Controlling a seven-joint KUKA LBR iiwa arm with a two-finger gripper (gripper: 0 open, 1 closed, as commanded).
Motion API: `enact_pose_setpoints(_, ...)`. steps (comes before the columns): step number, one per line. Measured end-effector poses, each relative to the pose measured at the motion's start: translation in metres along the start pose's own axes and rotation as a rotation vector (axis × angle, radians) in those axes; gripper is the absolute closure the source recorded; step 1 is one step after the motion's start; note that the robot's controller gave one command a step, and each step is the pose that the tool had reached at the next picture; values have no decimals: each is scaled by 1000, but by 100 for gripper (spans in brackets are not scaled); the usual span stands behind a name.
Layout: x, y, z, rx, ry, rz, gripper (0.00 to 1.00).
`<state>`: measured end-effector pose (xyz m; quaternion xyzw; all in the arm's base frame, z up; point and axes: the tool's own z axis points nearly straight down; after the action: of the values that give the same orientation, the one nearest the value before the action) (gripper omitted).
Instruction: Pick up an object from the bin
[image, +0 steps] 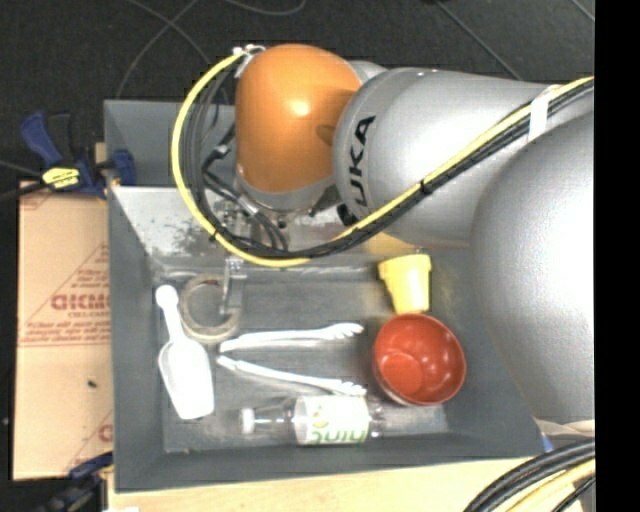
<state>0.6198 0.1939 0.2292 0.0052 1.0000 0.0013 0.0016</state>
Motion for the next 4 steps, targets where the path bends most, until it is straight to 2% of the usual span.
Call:
enact_pose_setpoints(1, 0, 0, 0, 0, 0, 0, 0)
enact_pose_setpoints(2, 0, -9, 6, -1, -3, -55, 0)
enact_pose_setpoints(3, -33, -36, 41, -1, -4, -87, 0)
enact_pose_setpoints(4, -8, -79, 59, 2, -5, -198, 0)
